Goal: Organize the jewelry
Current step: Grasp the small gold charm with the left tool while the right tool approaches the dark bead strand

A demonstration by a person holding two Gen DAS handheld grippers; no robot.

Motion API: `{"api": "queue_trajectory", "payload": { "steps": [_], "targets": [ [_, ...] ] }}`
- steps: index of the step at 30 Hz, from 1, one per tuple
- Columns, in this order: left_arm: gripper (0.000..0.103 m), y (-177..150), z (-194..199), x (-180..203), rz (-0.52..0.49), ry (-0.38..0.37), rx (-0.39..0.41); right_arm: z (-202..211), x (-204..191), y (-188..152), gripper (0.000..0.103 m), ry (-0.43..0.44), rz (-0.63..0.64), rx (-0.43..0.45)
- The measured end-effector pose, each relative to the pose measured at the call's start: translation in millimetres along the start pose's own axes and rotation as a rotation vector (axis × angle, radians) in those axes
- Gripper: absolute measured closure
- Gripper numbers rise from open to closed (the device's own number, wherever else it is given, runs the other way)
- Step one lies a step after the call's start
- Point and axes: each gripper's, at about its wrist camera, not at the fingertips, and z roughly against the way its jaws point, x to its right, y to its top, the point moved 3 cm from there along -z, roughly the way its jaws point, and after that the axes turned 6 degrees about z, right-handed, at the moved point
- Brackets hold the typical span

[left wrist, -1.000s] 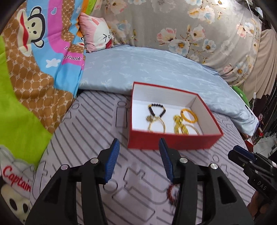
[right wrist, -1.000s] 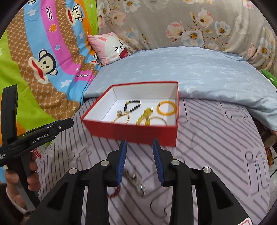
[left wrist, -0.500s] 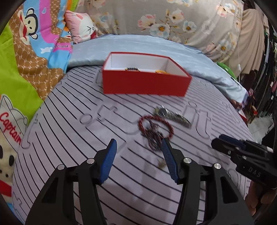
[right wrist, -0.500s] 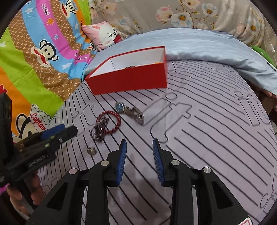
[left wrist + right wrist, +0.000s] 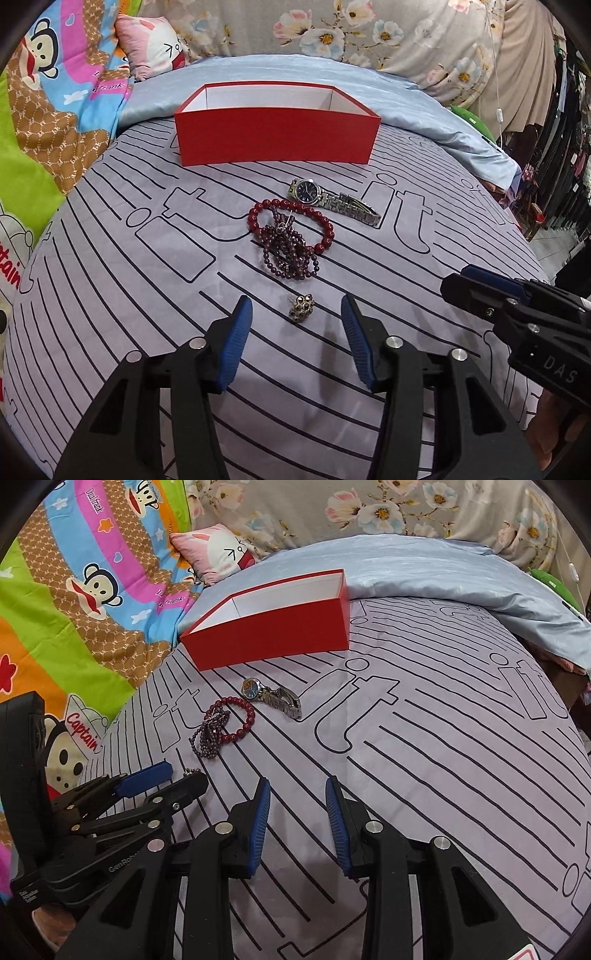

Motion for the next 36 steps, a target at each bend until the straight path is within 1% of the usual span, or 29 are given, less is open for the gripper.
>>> {"api": "queue_trajectory", "payload": {
  "steps": [1, 2, 3, 7, 14, 17, 26, 31, 36],
  "targets": [
    [0.059, -1, -1, 0, 0.000, 0.003, -0.002, 0, -1, 0, 0.072, 0.003, 0.000, -0.001],
    [0.065, -2, -3, 0, 0.000, 0.005, -0.009, -1, -2, -1, 0.072, 0.004, 0.002, -0.002],
    [0.067, -2, -4, -1, 0.002, 0.006, -0.014, -1, -3, -1, 0.072, 0.006, 0.005, -0.003],
    [0.071, 0, -5, -4, 0.019, 0.001, -0.011, -3, -8, -1, 0.072, 0.017, 0.010, -0.006],
    [0.087, -1, -4, -2, 0.004, 0.001, -0.011, -6, -20, 1, 0.072, 0.030, 0.028, -0.008],
    [0.089, -1, -3, -2, 0.000, 0.002, -0.010, -7, -23, 2, 0.072, 0.032, 0.034, -0.009],
    [0.089, 0, 4, -14, 0.028, 0.016, -0.006, -7, -30, 4, 0.072, 0.037, 0.048, -0.010],
    [0.089, 2, 13, -38, 0.071, 0.044, 0.013, -12, -40, 13, 0.072, 0.053, 0.074, -0.010],
    [0.089, 1, 14, -61, 0.119, 0.073, 0.014, -23, -57, 23, 0.072, 0.066, 0.112, -0.011]
  ]
}}
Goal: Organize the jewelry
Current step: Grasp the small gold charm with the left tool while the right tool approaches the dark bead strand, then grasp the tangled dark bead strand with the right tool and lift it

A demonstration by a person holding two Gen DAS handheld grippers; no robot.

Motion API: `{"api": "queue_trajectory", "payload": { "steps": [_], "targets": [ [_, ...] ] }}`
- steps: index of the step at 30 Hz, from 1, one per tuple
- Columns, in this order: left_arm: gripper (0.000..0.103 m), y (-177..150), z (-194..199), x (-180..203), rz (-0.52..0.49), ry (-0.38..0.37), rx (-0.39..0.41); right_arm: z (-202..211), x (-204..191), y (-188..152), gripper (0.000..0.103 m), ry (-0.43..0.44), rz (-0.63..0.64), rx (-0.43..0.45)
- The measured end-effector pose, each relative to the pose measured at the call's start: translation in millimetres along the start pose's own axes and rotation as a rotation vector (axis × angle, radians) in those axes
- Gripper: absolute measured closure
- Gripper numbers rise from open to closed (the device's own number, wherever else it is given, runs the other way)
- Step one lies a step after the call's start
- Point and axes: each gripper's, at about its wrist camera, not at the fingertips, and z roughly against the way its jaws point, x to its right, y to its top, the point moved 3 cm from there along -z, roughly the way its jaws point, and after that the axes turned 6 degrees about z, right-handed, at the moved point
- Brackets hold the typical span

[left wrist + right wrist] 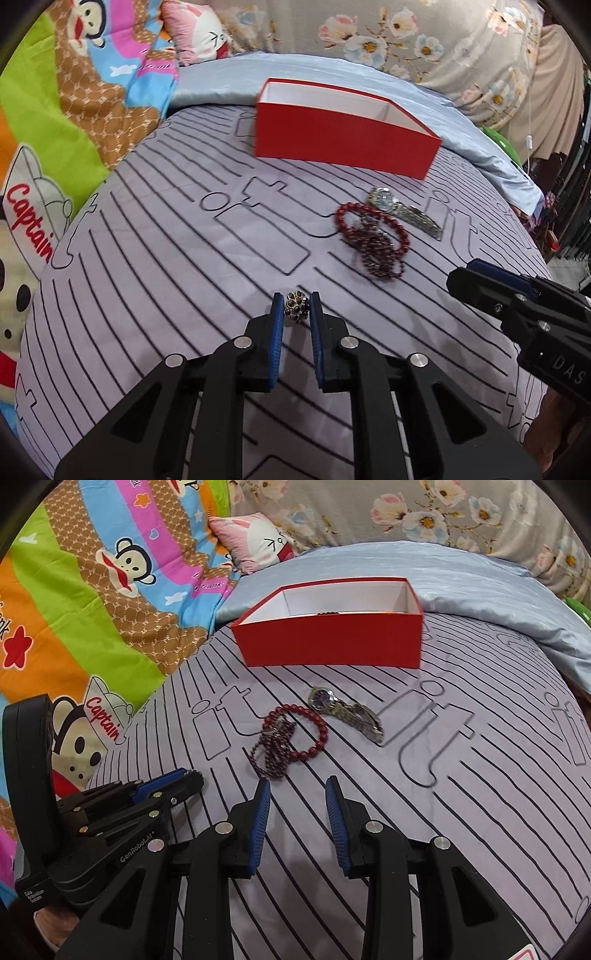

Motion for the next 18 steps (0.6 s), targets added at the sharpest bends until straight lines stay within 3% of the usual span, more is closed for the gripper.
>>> {"api": "queue_trajectory", "payload": {
  "steps": [16, 18],
  "targets": [
    [0.089, -2, -3, -12, 0.038, -0.028, -0.005, -56, -16, 24, 0.072, 0.022, 0.021, -0.049],
    [0.089, -2, -3, -12, 0.042, -0.033, -0.006, -57, -16, 24, 0.085, 0.017, 0.021, -0.045]
  ]
}}
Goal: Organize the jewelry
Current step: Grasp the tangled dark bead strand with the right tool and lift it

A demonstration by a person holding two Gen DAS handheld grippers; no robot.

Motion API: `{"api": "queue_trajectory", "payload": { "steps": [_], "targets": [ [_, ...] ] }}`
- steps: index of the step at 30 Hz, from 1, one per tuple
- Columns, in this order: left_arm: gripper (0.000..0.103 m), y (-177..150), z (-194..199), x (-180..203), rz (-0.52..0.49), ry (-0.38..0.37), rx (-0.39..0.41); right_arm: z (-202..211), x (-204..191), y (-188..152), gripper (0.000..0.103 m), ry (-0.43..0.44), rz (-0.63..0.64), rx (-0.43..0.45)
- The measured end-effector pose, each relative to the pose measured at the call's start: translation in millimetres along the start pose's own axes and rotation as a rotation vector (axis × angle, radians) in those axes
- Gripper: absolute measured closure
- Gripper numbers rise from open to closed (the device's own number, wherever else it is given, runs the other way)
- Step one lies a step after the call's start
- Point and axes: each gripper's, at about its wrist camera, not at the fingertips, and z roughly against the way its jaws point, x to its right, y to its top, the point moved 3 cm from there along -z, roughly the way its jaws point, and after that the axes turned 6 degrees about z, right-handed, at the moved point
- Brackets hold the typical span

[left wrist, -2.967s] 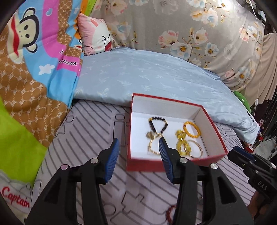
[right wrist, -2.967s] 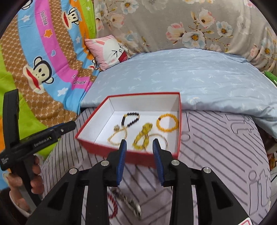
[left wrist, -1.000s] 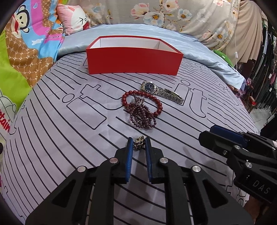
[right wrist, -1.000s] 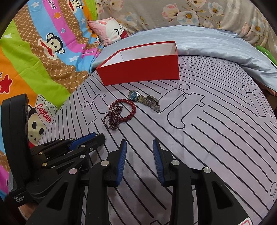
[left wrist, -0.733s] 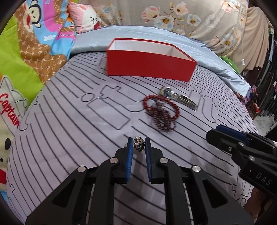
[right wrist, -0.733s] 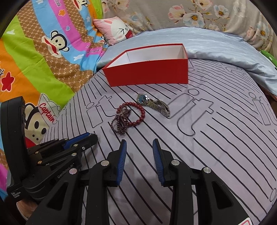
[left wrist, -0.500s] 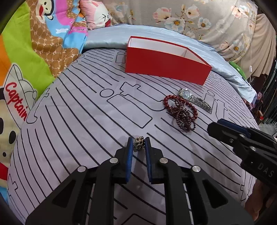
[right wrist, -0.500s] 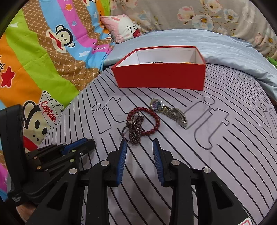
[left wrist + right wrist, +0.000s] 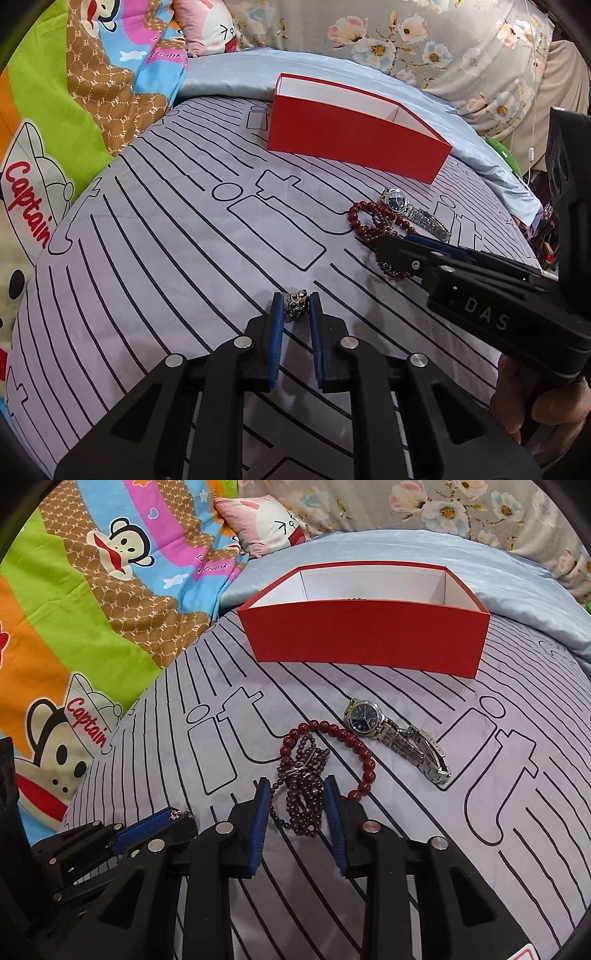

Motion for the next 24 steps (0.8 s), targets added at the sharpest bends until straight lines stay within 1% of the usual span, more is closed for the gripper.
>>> {"api": "queue_trajectory", "payload": {
  "steps": [1, 2, 5, 10, 18, 24],
  "targets": [
    [0.089, 0, 0, 0, 0.001, -0.002, 0.000, -1, 0, 0, 0.090, 0.000, 0.001, -0.003],
    [0.089, 0, 0, 0, 0.002, -0.002, 0.000, -1, 1, 0, 0.092, 0.009, -0.002, -0.008],
    [0.089, 0, 0, 0, 0.002, -0.002, 0.000, 2, 3, 1, 0.094, 0.012, -0.012, 0.009],
    [0.089, 0, 0, 0, 0.002, -0.003, 0.001, 17, 6, 5, 0.094, 0.017, -0.028, 0.046],
    [0.090, 1, 3, 5, -0.015, 0.011, 0.001, 57, 15, 5, 0.094, 0.016, -0.049, 0.104],
    [0.091, 18, 20, 14, -0.021, -0.008, 0.041, 80, 33, 8, 0.094, 0.004, -0.077, 0.139]
  ]
}}
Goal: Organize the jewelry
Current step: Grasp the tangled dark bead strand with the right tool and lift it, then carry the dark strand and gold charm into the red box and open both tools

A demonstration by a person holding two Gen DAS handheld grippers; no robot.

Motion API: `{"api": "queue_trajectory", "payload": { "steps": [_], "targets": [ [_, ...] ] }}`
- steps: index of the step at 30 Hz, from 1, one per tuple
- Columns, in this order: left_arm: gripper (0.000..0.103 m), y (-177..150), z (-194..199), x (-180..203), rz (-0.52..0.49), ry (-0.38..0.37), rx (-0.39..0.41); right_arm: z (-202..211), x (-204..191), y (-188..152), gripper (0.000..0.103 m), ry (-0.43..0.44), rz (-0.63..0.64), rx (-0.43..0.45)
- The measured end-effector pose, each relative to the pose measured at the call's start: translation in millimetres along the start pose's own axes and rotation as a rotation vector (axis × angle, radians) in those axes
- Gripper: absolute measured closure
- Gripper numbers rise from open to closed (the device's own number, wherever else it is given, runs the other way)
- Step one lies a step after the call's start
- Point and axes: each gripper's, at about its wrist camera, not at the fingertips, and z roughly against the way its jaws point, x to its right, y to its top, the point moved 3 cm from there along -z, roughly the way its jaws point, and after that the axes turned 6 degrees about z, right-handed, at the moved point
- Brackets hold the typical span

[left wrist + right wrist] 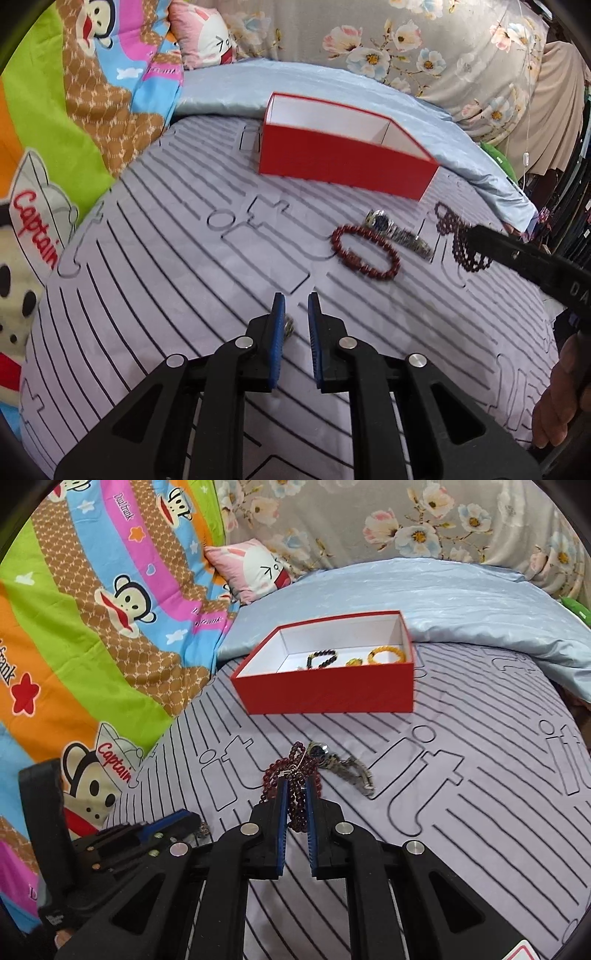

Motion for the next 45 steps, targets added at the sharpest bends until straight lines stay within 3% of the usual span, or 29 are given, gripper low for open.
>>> {"api": "queue_trajectory", "payload": {
  "steps": [7, 16, 21, 25, 29, 33, 34, 37, 38, 40, 45],
  "targets": [
    [0.097, 50, 11, 18, -0.032, -0.030, 0.068, 7, 21, 23, 0.094, -0.017, -0.005, 0.038],
    [0.098, 132, -6, 38, -0.063, -0.037, 0.148, -10, 42, 86, 0.094, -0.057, 0.043, 0.090],
    [0.098, 173, -32, 43, -0.047, -0.048, 0.155, -40, 59, 118, 0.094, -0.054, 0.019, 0.089],
    [0.098, 186, -48, 37, -0.021, -0.050, 0.132, -62, 69, 129, 0.094, -0.057, 0.007, 0.068],
    [0.098, 169, -45, 24, -0.017, -0.049, 0.114, -67, 69, 122, 0.094, -0.052, 0.012, 0.056],
    [0.097, 121, -32, 3, -0.001, -0.056, 0.055, -65, 64, 103, 0.094, -0.041, 0.018, 0.033],
    [0.095, 104, -27, -3, 0.005, -0.060, 0.034, -63, 63, 98, 0.094, -0.042, 0.020, 0.031],
    [0.067, 60, -17, -13, 0.008, -0.041, -0.011, -56, 56, 83, 0.094, -0.035, 0.022, 0.023],
    [0.063, 49, -15, -15, 0.006, -0.039, -0.026, -53, 55, 80, 0.094, -0.033, 0.022, 0.023],
    [0.063, 23, -15, -15, -0.009, -0.030, -0.067, -48, 50, 72, 0.094, -0.035, 0.027, 0.023],
    [0.064, -1, -21, -4, -0.067, -0.002, -0.091, -41, 45, 64, 0.094, -0.035, 0.020, 0.022]
  ]
}}
